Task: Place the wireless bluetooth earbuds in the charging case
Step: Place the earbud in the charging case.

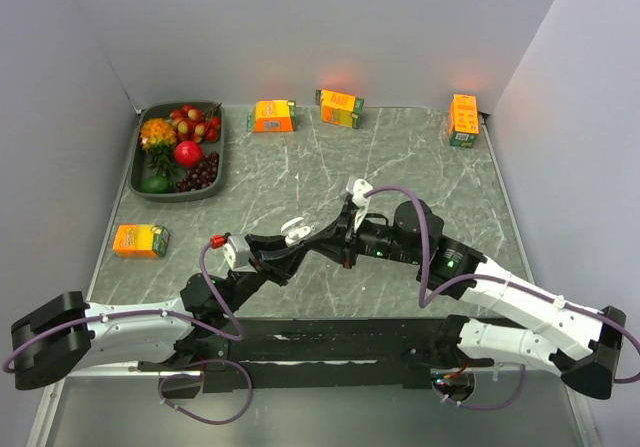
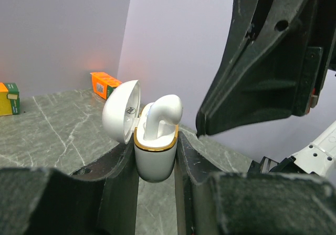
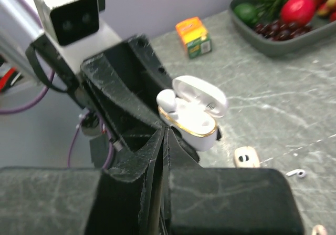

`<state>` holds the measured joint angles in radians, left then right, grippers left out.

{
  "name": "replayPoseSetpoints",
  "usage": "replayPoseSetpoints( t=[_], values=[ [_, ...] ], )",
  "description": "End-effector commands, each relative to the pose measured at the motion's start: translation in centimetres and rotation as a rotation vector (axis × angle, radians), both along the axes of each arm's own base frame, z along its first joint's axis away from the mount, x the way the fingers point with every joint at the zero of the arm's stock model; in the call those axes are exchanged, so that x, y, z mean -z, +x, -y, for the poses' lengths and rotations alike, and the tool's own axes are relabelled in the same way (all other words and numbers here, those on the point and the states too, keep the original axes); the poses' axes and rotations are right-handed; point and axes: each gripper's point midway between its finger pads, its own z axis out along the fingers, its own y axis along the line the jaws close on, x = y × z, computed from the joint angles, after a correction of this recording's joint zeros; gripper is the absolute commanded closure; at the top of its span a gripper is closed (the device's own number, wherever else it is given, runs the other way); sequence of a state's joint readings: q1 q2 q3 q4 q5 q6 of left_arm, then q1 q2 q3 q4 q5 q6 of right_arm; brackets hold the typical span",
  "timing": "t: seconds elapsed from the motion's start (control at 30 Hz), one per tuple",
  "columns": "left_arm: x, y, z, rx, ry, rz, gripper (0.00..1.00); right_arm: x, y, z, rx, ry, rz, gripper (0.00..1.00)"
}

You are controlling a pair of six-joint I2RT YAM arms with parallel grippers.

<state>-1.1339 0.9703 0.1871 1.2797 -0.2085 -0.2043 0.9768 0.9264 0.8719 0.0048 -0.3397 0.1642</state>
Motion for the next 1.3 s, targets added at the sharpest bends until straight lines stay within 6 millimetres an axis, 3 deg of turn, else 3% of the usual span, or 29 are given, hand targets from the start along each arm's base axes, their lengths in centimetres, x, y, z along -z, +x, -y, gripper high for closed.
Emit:
replayPoseSetpoints(
  t=[0.0, 0.33, 0.7, 1.27],
  values=[
    [-2.1, -0.3, -0.7, 0.001, -0.085, 0.022, 0.99, -3.0, -1.5, -0.4, -0.082, 0.05, 0.051, 0.93],
    [-2.0, -0.5, -0.5, 0.013, -0.076, 0.023, 0.99, -3.8, -1.5, -1.5, -0.108, 0.062, 0.058, 0.94],
    [-1.9, -0.7, -0.6, 0.021, -0.072, 0.028, 0.99, -2.8, -0.6, -2.5, -0.099, 0.018, 0.034, 0.95],
    [-1.9, -1.0, -0.6, 0.032, -0.067, 0.036, 0.99, -3.3, 0.3, -2.4, -0.057, 0.022, 0.049, 0.95]
  ],
)
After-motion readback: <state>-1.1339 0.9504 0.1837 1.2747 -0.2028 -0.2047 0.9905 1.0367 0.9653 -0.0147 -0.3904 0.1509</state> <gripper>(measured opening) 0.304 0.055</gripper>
